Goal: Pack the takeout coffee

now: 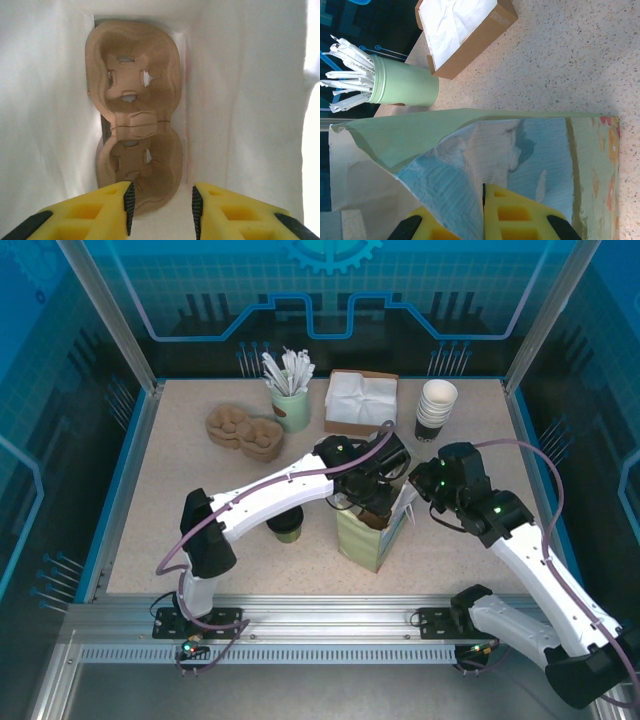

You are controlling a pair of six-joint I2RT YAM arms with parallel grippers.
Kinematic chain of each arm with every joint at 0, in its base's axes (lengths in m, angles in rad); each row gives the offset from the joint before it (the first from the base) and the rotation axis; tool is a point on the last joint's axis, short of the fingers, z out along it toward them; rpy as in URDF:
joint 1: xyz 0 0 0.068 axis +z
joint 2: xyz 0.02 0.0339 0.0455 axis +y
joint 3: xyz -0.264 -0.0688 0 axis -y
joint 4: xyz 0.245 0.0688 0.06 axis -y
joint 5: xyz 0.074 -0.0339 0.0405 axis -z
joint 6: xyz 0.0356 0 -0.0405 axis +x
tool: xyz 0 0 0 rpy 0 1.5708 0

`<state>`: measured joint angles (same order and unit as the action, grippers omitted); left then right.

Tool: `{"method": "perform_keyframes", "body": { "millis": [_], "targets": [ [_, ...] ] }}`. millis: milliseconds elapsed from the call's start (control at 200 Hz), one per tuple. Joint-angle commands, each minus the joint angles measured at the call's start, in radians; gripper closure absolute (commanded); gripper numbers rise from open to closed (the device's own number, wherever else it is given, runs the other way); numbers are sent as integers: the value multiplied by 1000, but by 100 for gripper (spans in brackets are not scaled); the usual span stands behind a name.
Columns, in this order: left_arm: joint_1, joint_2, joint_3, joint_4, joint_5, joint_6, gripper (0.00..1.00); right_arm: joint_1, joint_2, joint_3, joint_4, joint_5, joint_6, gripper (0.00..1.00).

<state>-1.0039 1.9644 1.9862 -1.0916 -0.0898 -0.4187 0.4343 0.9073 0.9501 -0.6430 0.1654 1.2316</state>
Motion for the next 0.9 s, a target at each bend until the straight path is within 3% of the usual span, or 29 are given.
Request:
{"method": "perform_keyframes", "body": {
  "millis": [0, 355, 890],
  "targets": [
    [-21, -31, 50, -37, 3, 23, 60, 17, -24, -16, 6, 25, 18, 100],
    [-43, 71, 163, -97, -30, 76, 58, 19, -10, -16, 16, 1, 29, 100],
    [13, 166, 160, -97, -14, 60, 68, 20, -48, -47, 20, -8, 33, 100]
  ]
}}
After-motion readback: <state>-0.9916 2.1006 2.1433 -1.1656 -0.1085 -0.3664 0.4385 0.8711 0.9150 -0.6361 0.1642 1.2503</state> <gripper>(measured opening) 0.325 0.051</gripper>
